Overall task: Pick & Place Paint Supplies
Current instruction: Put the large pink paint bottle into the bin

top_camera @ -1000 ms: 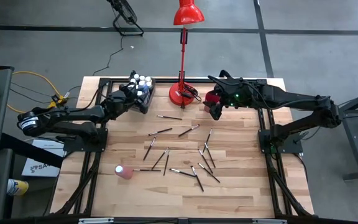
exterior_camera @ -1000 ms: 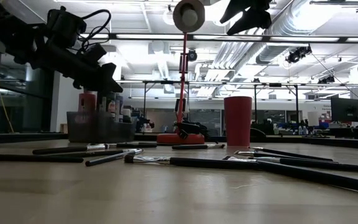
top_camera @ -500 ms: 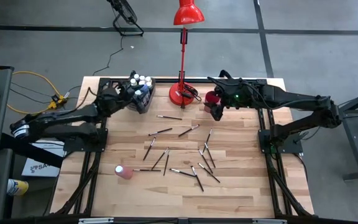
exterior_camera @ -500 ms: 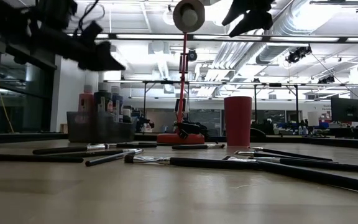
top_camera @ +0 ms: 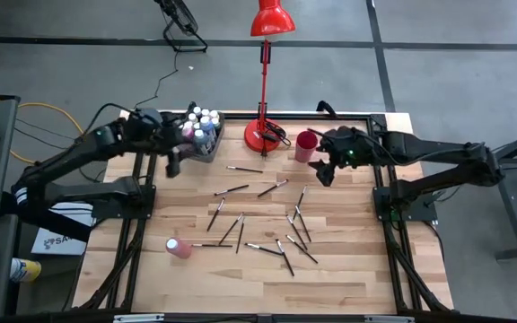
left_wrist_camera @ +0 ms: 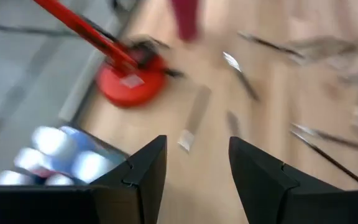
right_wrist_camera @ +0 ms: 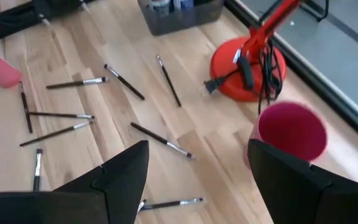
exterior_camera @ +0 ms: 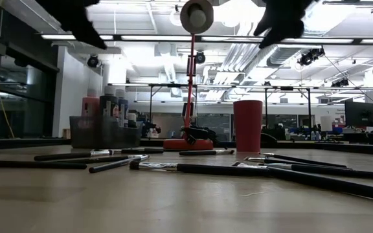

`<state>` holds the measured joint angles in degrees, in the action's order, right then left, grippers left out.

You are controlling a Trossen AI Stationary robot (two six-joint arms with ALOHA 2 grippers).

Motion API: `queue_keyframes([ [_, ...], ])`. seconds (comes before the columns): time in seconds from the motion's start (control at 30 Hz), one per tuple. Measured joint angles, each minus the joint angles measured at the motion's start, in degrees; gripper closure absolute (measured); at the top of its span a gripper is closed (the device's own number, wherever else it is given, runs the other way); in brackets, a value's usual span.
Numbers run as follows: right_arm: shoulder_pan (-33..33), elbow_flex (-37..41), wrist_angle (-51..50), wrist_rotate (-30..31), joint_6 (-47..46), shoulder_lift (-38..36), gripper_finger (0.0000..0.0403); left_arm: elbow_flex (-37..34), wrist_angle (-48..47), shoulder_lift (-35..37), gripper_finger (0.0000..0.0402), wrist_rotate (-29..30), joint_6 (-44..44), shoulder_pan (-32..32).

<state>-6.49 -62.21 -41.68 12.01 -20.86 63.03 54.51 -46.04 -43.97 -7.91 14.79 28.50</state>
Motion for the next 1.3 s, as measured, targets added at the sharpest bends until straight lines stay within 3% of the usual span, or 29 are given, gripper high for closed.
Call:
queue_keyframes([
  [0.2,1.94,5.02,4.67,0.02,-1.97,-2.70,0.0135,4.36,-13.32,0.00,0.0233,-12.14,-2.30,-8.33],
  [0.3,2.43,5.26,4.62,0.06,-1.65,-2.78,0.0135,3.96,-15.09,-0.05,0.0233,-14.34,-5.46,-15.17],
  [0.57,2.43,5.22,4.70,-0.16,0.62,-2.84,0.0135,1.92,-15.45,-0.18,0.0233,-14.13,-14.37,-34.05],
  [0.8,3.26,5.22,4.71,-1.46,2.88,-2.82,0.0135,0.14,-14.67,-0.53,0.0233,-7.95,-14.67,-46.53],
  [1.03,6.14,5.22,4.73,-1.49,3.13,-2.82,0.0135,-4.50,-13.74,-1.21,0.0225,-6.49,-18.02,-53.03],
  [1.3,8.54,5.18,4.73,-1.40,3.01,-2.82,0.0135,-6.54,-7.13,-1.97,0.0148,-6.49,-19.59,-55.68],
])
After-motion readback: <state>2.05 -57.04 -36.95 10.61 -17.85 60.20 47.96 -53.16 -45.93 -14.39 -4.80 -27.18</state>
